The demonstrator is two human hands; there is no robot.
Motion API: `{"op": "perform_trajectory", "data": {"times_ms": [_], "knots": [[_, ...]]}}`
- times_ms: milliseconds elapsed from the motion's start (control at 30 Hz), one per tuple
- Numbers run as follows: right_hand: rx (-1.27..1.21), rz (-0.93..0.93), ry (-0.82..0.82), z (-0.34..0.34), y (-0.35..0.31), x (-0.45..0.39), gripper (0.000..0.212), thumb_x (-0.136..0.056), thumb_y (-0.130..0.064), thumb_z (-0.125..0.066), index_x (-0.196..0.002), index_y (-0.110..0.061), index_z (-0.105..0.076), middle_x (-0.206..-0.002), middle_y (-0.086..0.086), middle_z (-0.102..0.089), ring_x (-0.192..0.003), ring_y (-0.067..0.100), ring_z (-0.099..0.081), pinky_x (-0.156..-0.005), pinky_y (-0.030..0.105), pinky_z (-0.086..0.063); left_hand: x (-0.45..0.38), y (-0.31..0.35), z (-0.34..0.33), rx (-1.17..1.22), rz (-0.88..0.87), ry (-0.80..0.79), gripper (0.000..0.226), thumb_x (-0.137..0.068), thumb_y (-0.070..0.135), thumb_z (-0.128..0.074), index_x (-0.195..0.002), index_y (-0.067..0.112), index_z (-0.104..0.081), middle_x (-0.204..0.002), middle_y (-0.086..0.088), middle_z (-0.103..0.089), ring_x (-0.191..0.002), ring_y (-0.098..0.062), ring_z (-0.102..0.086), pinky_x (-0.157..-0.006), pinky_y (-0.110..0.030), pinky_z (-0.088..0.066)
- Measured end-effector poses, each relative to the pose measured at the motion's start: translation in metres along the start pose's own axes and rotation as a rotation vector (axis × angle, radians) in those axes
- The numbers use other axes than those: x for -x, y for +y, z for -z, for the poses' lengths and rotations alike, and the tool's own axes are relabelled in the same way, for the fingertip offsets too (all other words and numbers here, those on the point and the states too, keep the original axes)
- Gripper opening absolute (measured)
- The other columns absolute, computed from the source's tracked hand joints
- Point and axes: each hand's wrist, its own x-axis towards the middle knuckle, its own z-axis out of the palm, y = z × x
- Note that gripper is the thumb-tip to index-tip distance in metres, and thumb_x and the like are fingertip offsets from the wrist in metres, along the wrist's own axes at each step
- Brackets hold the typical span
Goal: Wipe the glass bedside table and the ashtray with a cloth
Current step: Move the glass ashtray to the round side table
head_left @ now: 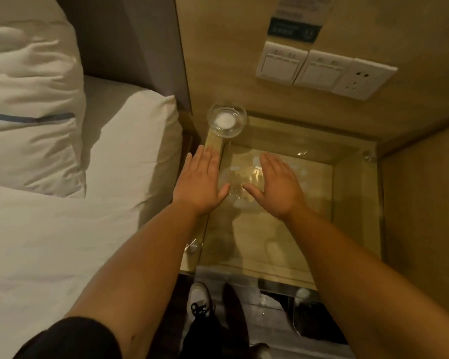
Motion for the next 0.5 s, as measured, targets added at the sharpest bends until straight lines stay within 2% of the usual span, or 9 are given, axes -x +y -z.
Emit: {"op": "perform_trajectory", "data": {"times_ms": [133,300,500], "knots": [[-0.051,-0.028,0.001,-0.012,0.000,-0.039,0.090,-0.084,-0.068,-0.040,-0.149,-0.008,-0.022,-0.156,0.014,-0.026,-0.144,0.028,-0.021,-0.117,0.043,-0.018,-0.037,-0.025,-0.010,0.065,-0.008,-0.024,0.085,-0.091,0.061,-0.037,-0.152,0.007,-0.011,-0.160,-0.014,-0.011,-0.148,-0.027,-0.003,-0.120,-0.045,-0.006],[-0.121,-0.038,0.011,-0.022,0.010,-0.096,0.094,-0.083,-0.064,-0.053,-0.149,-0.007,-0.020,-0.156,0.015,-0.024,-0.144,0.029,-0.020,-0.116,0.046,-0.021,-0.088,-0.051,-0.022,0.149,0.052,0.010,0.092,-0.088,0.062,-0.045,-0.152,0.008,-0.007,-0.160,-0.013,-0.010,-0.148,-0.025,-0.004,-0.120,-0.042,-0.006],[-0.207,-0.033,-0.027,-0.029,0.012,-0.160,0.112,-0.075,-0.059,-0.069,-0.151,-0.008,-0.006,-0.159,0.014,-0.015,-0.146,0.027,-0.014,-0.118,0.040,-0.015,-0.139,-0.073,-0.034,0.241,0.061,0.016,0.096,-0.087,0.059,-0.055,-0.152,0.006,-0.008,-0.159,-0.013,-0.016,-0.147,-0.026,-0.006,-0.120,-0.041,-0.008]]}}
